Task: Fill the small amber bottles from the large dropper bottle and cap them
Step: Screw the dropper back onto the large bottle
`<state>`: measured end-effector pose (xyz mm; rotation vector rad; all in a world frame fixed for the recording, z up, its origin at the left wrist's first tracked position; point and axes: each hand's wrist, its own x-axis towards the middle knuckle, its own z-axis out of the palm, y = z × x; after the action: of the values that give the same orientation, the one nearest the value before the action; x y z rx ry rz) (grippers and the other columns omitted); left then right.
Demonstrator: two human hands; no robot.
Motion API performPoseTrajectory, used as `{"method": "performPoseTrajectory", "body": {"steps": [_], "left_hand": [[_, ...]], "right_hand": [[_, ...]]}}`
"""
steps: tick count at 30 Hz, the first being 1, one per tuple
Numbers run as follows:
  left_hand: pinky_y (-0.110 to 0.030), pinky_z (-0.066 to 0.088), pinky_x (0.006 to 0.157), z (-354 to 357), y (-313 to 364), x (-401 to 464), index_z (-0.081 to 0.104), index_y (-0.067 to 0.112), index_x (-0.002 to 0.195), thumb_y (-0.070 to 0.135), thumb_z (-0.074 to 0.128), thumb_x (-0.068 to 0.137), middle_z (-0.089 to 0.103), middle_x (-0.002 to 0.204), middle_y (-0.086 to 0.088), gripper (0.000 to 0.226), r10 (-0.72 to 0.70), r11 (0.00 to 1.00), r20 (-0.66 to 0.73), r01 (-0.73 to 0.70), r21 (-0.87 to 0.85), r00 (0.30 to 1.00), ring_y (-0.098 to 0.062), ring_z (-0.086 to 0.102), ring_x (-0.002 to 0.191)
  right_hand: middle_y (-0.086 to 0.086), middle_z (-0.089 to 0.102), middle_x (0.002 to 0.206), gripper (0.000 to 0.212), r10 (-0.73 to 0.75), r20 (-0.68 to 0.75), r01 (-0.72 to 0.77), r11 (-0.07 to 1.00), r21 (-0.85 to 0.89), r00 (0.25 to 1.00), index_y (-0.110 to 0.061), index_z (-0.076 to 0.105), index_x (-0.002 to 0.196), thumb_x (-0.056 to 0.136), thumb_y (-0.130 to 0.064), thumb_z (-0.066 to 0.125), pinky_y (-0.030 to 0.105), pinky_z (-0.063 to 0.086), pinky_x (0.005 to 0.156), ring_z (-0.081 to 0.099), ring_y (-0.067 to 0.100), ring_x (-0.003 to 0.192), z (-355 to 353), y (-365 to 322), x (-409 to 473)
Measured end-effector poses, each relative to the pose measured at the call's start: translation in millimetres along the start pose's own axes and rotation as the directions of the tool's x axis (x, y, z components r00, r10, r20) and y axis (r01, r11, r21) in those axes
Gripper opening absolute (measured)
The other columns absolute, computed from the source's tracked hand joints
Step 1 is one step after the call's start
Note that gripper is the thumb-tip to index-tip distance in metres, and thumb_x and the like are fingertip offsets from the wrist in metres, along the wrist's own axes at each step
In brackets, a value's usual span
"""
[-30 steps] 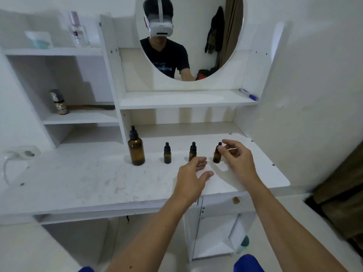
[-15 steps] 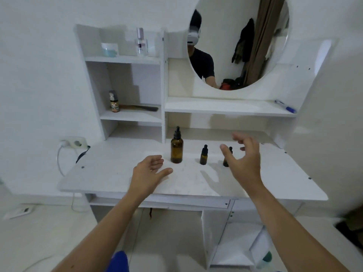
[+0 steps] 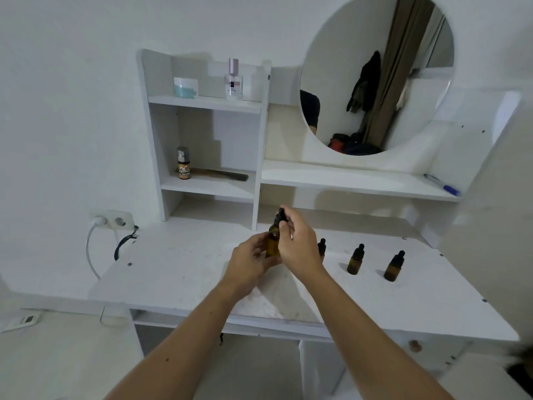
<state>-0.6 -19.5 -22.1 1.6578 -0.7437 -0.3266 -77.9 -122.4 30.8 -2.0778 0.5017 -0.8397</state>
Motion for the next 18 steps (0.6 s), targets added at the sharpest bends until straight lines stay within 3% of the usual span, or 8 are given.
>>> {"method": "performPoseTrajectory", "body": {"steps": [2, 3, 6, 8, 11, 15, 18], "left_hand": [[-0.035, 0.055, 0.105, 0, -3, 3, 0.069, 0.021, 0.128, 0.013, 0.083, 0.086, 0.076, 0.114, 0.012, 0.045, 0.022, 1.000, -0.017, -0.022, 0.014, 1.000, -0.004, 0.070, 0.107], [-0.036, 0.056, 0.104, 0, -5, 5, 0.071, 0.019, 0.126, 0.012, 0.082, 0.087, 0.077, 0.112, 0.010, 0.041, 0.031, 0.999, -0.030, -0.031, 0.019, 0.999, -0.005, 0.072, 0.105], [-0.035, 0.057, 0.102, 0, -8, 7, 0.073, 0.017, 0.125, 0.013, 0.081, 0.087, 0.077, 0.109, 0.009, 0.039, 0.029, 0.999, -0.066, -0.027, 0.035, 0.997, -0.006, 0.072, 0.104], [-0.034, 0.057, 0.102, 1, -9, 8, 0.073, 0.017, 0.125, 0.015, 0.082, 0.087, 0.078, 0.110, 0.009, 0.040, 0.030, 0.999, -0.071, -0.026, 0.048, 0.997, -0.006, 0.072, 0.105], [-0.035, 0.056, 0.104, 2, -10, 8, 0.071, 0.016, 0.128, 0.017, 0.081, 0.088, 0.077, 0.112, 0.008, 0.042, 0.019, 0.998, -0.062, -0.015, 0.064, 0.998, -0.007, 0.072, 0.107], [-0.035, 0.054, 0.106, 4, -10, 8, 0.069, 0.017, 0.131, 0.018, 0.081, 0.088, 0.076, 0.115, 0.007, 0.044, 0.009, 0.996, -0.073, -0.002, 0.088, 0.997, -0.009, 0.070, 0.110], [-0.034, 0.054, 0.107, 5, -10, 8, 0.068, 0.016, 0.133, 0.019, 0.081, 0.089, 0.076, 0.118, 0.006, 0.046, 0.009, 0.995, -0.075, -0.001, 0.103, 0.997, -0.011, 0.070, 0.112]], "right_hand": [[-0.004, 0.068, 0.134, 0.036, 0.009, -0.043, -0.009, 1.000, 0.000, 0.999, -0.017, 0.061, 0.144, 0.111, -0.012, 0.049, 0.003, 0.041, 0.095, 0.062, 0.010, 0.122, 2, 4, 4], [-0.004, 0.070, 0.129, 0.033, 0.006, -0.058, -0.006, 1.000, 0.002, 0.998, -0.017, 0.064, 0.140, 0.110, -0.012, 0.051, 0.002, 0.042, 0.092, 0.062, 0.008, 0.115, 2, 5, 5], [-0.008, 0.069, 0.119, 0.028, -0.007, -0.076, 0.008, 1.000, 0.015, 0.997, -0.016, 0.067, 0.134, 0.107, -0.014, 0.058, 0.018, 0.051, 0.100, 0.063, 0.004, 0.106, 2, 9, 6], [-0.011, 0.068, 0.115, 0.026, 0.003, -0.087, 0.002, 0.999, 0.048, 0.996, -0.018, 0.067, 0.129, 0.103, -0.016, 0.067, 0.010, 0.052, 0.095, 0.064, -0.001, 0.100, 1, 12, 6], [-0.003, 0.063, 0.115, 0.034, 0.024, -0.068, -0.017, 0.995, 0.099, 0.997, -0.021, 0.064, 0.127, 0.096, -0.020, 0.077, 0.004, 0.051, 0.087, 0.065, 0.004, 0.104, -1, 14, 10], [-0.001, 0.058, 0.126, 0.028, 0.015, -0.034, -0.012, 0.997, 0.072, 0.999, -0.014, 0.069, 0.128, 0.100, -0.019, 0.071, -0.001, 0.048, 0.083, 0.066, 0.003, 0.109, -5, 16, 12], [-0.006, 0.062, 0.118, 0.036, 0.070, -0.010, -0.069, 0.993, 0.101, 0.997, -0.017, 0.058, 0.122, 0.094, -0.027, 0.080, 0.006, 0.050, 0.079, 0.063, -0.004, 0.104, -8, 19, 11]]}}
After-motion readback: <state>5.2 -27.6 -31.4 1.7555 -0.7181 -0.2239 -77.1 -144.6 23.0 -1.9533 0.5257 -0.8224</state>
